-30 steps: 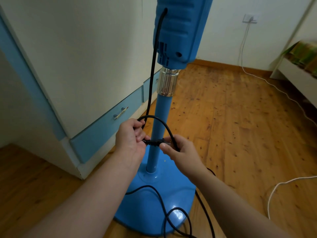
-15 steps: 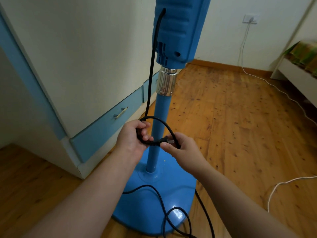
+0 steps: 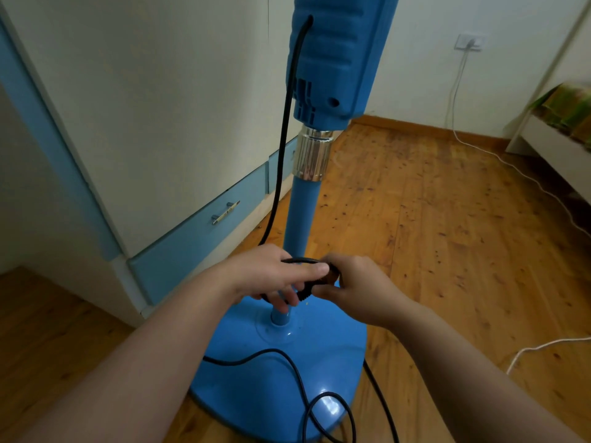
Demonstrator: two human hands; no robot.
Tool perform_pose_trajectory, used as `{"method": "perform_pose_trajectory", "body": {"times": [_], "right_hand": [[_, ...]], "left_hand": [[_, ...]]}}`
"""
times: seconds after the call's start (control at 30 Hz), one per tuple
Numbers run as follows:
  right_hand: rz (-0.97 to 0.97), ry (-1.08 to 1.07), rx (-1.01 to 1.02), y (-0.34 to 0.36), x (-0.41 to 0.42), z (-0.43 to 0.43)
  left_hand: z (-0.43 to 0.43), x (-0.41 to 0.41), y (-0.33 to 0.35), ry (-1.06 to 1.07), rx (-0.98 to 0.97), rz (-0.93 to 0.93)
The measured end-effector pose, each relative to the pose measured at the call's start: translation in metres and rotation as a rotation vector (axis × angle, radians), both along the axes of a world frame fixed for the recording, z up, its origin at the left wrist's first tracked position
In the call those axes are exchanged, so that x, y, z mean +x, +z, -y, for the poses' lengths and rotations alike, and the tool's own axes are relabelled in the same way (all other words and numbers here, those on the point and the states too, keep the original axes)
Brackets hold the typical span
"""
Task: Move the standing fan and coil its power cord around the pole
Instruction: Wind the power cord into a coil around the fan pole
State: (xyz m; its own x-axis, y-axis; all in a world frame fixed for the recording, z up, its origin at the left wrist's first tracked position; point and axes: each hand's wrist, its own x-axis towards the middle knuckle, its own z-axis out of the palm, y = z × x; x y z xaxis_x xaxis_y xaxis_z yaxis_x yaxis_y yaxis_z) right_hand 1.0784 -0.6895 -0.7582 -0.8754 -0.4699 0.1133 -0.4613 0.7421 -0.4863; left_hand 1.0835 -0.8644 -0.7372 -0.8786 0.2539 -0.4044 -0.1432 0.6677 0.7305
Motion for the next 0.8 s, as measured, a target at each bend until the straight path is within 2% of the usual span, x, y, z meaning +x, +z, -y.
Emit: {"method": "perform_pose_trajectory", "body": {"times": [0.1, 0.23, 0.37, 0.53, 0.7, 0.8], "right_hand": [[-0.012, 0.021, 0.06, 0.003, 0.002, 0.003], [-0.026, 0.001, 0.069, 0.0, 0.004, 0.011], [-0.053, -0.028, -0.027, -0.004, 0.006, 0.015], [0.001, -0.041, -0.286, -0.001, 0.004, 0.013], [-0.006, -0.025, -0.323, 0.001, 0.0, 0.008], [-0.016, -0.012, -0.256, -0.001, -0.001, 0.005]], "left_hand": [[-0.005, 0.001, -0.003, -0.046, -0.028, 0.041], [-0.011, 0.0, -0.012, 0.005, -0.033, -0.023], [-0.02, 0.003, -0.019, 0.065, 0.102, -0.07], [-0.024, 0.005, -0.018, 0.15, 0.371, -0.084], [-0.02, 0.006, -0.015, 0.116, 0.403, -0.124], [-0.017, 0.006, -0.015, 0.122, 0.387, -0.172]]}}
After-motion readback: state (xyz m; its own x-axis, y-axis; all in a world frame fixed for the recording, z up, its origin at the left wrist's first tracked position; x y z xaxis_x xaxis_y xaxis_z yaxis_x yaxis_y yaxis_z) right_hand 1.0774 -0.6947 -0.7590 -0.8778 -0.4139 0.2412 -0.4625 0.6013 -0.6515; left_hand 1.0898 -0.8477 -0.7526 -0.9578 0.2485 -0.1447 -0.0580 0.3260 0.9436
